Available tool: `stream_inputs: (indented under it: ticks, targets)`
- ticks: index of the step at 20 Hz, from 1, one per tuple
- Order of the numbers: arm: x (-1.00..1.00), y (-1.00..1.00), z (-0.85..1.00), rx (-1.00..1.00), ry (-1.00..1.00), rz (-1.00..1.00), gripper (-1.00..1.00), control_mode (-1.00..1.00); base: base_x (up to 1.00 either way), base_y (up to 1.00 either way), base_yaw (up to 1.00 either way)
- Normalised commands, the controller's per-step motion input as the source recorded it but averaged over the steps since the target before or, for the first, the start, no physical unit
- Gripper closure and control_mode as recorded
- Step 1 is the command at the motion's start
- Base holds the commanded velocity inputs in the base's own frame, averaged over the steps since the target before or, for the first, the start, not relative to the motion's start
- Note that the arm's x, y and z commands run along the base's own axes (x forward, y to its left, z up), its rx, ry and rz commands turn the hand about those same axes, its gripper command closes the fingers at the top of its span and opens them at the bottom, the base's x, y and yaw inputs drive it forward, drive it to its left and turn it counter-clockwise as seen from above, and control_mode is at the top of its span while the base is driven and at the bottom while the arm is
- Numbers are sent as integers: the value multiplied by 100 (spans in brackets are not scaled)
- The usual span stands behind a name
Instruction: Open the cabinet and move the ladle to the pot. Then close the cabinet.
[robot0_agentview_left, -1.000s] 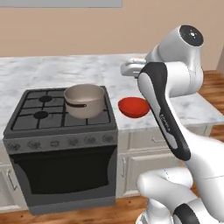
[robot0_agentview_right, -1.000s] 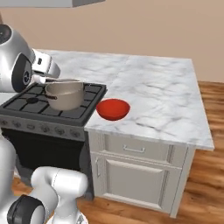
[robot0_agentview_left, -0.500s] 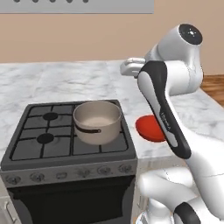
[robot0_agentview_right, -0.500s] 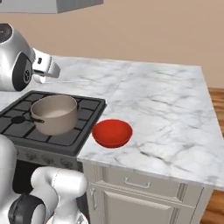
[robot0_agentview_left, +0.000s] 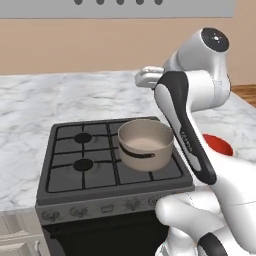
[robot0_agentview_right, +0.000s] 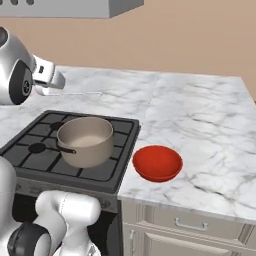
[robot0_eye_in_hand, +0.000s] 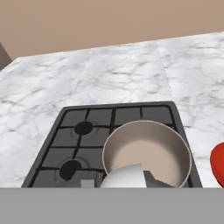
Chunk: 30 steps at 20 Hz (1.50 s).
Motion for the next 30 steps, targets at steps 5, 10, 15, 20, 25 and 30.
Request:
stream_inputs:
  ticks: [5, 10, 15, 20, 25, 30]
  targets:
    - [0, 0, 0, 0, 0, 0, 100, 100, 76, 5, -13]
    - [42, 0, -20, 4, 20, -5, 100, -100, 15, 0, -2]
    - [44, -16, -43, 3, 23, -3, 100, -100, 0, 0, 0]
    - [28, -13, -44, 0, 20, -2, 100, -100, 0, 0, 0]
    - [21, 0, -67, 0, 12, 0, 100, -100, 0, 0, 0]
    - [32, 0, -60, 0, 7, 0, 100, -100, 0, 0, 0]
